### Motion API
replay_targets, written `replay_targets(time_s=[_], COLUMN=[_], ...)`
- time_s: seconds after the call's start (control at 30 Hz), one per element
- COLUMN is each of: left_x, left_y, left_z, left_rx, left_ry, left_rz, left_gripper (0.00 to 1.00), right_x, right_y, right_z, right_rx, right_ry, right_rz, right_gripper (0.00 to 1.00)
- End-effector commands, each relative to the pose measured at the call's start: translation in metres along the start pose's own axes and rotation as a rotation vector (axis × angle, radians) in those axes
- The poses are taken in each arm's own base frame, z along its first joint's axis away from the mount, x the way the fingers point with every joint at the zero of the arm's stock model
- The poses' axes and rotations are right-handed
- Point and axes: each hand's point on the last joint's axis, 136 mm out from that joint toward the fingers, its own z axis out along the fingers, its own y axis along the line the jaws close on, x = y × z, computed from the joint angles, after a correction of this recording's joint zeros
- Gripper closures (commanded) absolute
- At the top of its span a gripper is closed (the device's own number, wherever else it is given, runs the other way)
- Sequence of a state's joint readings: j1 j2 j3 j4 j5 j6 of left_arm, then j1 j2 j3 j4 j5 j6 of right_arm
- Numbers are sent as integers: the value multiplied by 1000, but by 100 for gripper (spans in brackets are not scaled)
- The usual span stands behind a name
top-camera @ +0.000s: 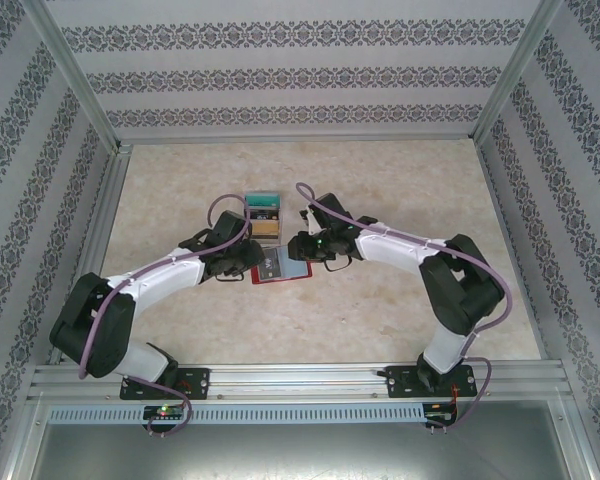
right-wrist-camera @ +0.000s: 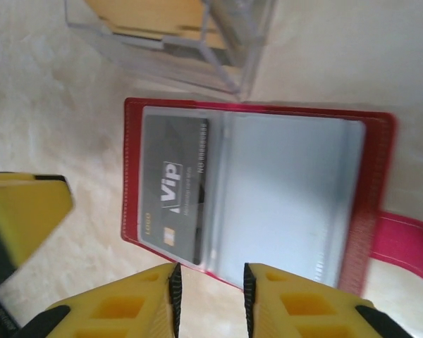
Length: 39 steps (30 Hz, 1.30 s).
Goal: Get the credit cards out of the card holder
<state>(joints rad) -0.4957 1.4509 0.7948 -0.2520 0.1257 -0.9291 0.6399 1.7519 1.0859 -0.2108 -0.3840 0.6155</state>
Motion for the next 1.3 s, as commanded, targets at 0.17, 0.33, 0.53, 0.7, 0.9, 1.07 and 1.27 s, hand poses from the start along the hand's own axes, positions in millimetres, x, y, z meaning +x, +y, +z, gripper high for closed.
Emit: replay_targets(time_s=[0.17, 0.33, 0.53, 0.7, 0.9, 1.07, 1.27], left_x=[17, 20, 24, 28, 29, 29, 29], left_y=[26, 27, 29, 32, 32, 32, 33], left_z=[24, 33, 41, 43, 44, 44, 44], left_rx=[-88, -88, -96, -102, -103, -106, -116], left_ry=[78, 95, 119, 134, 139, 143, 144], left_rz=[-10, -14, -17, -18, -20, -19, -16], left_gripper=[81, 83, 85, 87, 88, 90, 91], right_x=[4, 7, 7, 13, 19, 20, 14], right_y=[18, 17, 16, 11, 4, -4, -2], right_z=[28, 40, 51, 61, 67, 64, 54], right_rx=[-79, -92, -97, -93, -80, -58, -71], right_ry=[86, 125, 150, 180, 207, 202, 184], right_rz=[18, 36, 56, 78, 101, 120, 121], right_gripper=[75, 77, 78, 78, 77, 77, 76])
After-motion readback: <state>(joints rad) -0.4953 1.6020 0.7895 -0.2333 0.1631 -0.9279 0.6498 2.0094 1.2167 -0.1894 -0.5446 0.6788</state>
